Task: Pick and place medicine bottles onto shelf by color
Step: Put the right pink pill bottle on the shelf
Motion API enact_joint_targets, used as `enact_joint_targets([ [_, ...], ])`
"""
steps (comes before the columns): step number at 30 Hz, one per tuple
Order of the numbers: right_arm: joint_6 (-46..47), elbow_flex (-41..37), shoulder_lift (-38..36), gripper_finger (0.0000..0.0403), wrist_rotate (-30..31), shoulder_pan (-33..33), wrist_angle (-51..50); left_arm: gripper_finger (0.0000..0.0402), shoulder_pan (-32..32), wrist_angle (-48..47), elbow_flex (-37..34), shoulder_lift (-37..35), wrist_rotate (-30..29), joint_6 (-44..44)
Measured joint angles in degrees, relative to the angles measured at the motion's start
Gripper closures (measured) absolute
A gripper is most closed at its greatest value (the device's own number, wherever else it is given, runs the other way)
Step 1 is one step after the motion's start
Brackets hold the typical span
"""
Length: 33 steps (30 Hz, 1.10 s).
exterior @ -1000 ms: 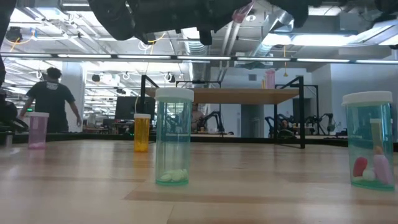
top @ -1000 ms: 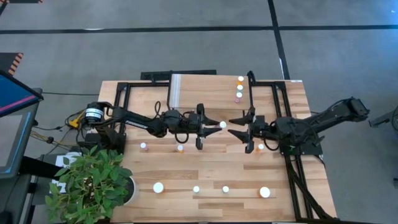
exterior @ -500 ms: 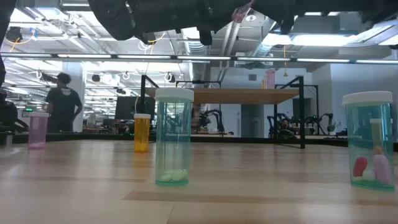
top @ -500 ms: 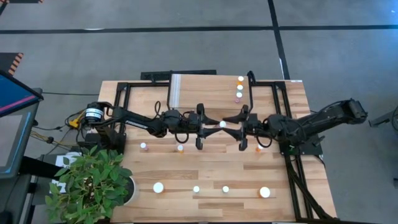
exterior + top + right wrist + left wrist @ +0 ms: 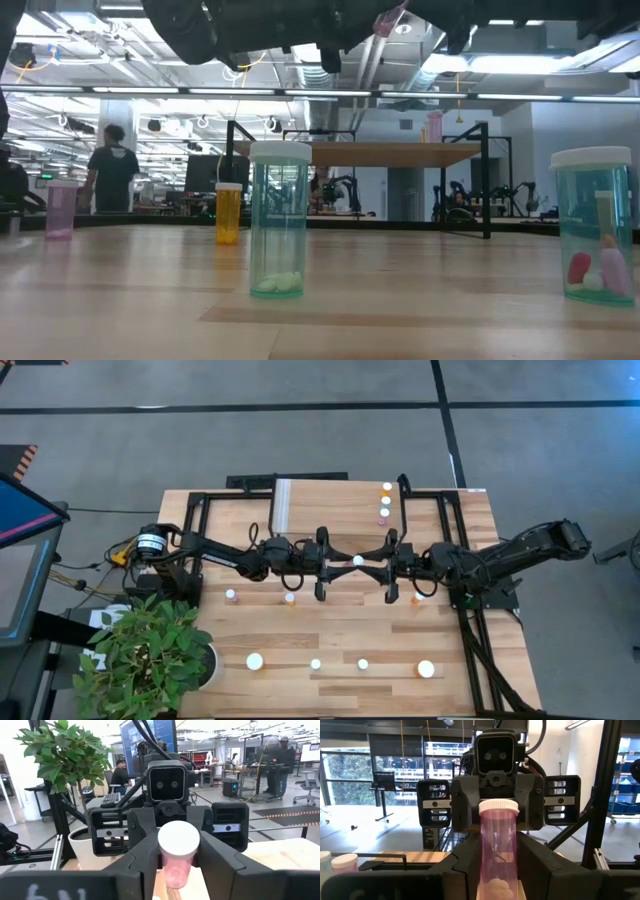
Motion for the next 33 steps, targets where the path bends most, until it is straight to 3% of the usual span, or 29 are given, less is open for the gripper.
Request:
enact_joint_targets([
  [6, -0.46, 0.0, 0.0, 0.0282, -0.88, 0.0, 0.0, 0.0305, 0.0, -0.01, 0.0, 0.0, 0.03, -0.02],
  [18, -0.51, 0.0, 0.02, 0.0275, -0.97, -0.21, -0.42, 0.0299, 0.66, -1.68, 0.0, -0.04, -0.46, -2.39],
  [33, -1.97, 0.04, 0.0, 0.0273, -0.93, -5.54, -0.11, 0.0209, 3.35, -10.73, -0.03, -0.92, -7.86, -2.7],
])
